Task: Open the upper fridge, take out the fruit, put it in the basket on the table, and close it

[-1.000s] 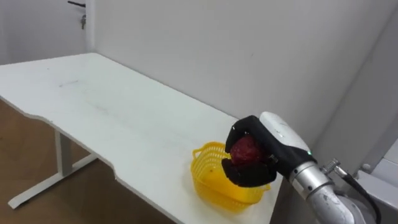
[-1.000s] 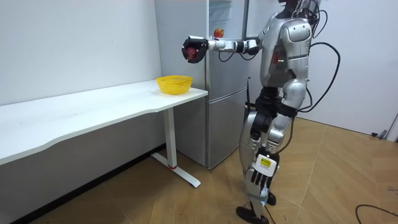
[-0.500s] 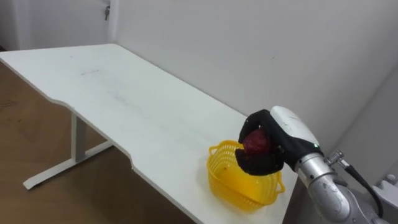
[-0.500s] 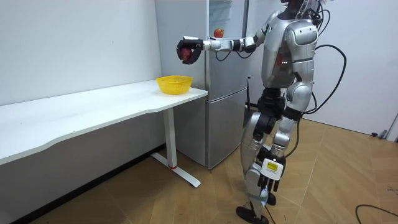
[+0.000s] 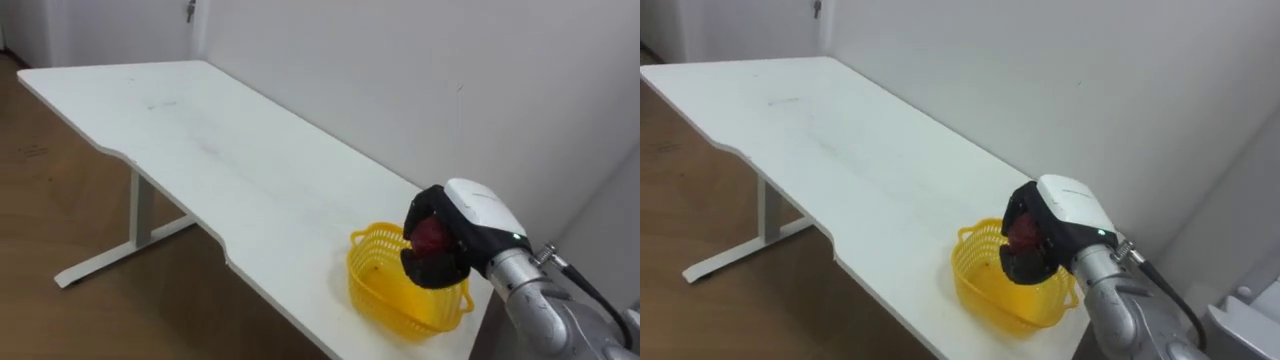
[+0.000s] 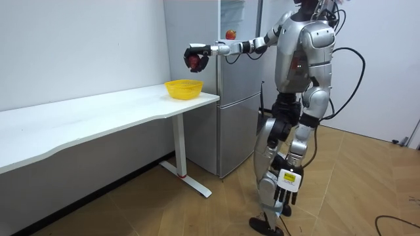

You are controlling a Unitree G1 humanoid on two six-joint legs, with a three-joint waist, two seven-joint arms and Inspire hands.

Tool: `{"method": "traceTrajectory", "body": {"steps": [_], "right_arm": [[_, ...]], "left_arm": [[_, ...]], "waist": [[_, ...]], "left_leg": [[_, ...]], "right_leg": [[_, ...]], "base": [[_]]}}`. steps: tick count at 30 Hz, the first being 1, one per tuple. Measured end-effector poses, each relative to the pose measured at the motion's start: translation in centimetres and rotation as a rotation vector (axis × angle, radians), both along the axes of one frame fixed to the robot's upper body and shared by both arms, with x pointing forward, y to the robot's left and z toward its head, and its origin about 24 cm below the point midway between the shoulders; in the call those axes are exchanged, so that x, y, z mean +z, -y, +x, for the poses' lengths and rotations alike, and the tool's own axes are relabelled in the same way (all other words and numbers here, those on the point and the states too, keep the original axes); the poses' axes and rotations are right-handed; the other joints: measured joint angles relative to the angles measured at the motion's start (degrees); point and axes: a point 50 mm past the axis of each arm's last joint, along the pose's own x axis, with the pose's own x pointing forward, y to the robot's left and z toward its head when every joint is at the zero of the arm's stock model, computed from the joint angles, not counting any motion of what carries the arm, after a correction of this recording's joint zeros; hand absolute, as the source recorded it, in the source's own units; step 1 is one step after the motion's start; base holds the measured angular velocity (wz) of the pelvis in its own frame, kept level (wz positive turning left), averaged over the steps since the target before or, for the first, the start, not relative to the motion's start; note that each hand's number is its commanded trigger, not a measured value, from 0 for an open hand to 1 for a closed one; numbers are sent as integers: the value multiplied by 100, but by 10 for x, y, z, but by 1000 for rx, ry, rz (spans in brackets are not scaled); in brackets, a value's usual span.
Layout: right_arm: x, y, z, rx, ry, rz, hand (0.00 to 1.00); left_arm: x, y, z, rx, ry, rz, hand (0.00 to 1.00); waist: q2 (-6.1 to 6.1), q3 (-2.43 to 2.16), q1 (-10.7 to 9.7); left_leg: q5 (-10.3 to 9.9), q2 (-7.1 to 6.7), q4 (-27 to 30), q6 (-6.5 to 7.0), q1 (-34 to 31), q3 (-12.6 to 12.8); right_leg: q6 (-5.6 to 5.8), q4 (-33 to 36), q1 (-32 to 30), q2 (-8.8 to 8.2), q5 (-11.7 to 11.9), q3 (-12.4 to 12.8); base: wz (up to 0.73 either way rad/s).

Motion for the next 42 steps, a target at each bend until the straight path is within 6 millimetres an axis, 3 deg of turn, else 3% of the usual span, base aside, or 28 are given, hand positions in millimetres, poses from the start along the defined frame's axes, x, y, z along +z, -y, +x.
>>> {"method": "traceTrajectory", "body": {"steps": [4, 9, 10, 11, 21, 42], "right_arm": [[-4, 13, 1, -54, -29, -25, 100], [-11, 14, 1, -64, -55, -44, 100], [-12, 15, 1, -69, -61, -46, 27], [-13, 16, 1, -74, -66, -48, 0], [-19, 35, 9, -170, -114, -70, 0], [-18, 32, 10, -161, -120, -43, 0]], "left_arm": [[0, 0, 3, -2, 8, 2, 0], [1, -1, 6, -4, 13, 3, 0], [1, -1, 8, -5, 16, 2, 0], [1, -1, 9, -7, 19, 1, 0], [2, -3, 7, -22, -2, 7, 0], [2, 1, 7, -58, 3, 0, 0]], "waist": [[-9, 3, 72], [-25, 14, 80], [-31, 17, 80], [-34, 18, 82], [-23, 30, 76], [-17, 32, 235]], "left_leg": [[0, 2, -11, 0, -5, 1], [-1, 5, -19, -1, -42, 1], [-1, 5, -3, -1, -73, 1], [-1, 4, 5, -1, -99, 1], [7, 1, -10, 3, -167, -3], [8, 1, 11, 4, -187, 1]], "right_leg": [[0, 3, -2, -2, 0, 2], [-3, 11, -12, 1, 1, -4], [-4, 10, -25, 1, 2, -8], [-9, 9, -41, 0, 6, -12], [-13, 1, -111, 0, 11, -15], [-15, -9, -112, 2, 18, -19]], "base": [[0], [1], [6], [5], [0], [0]]}}
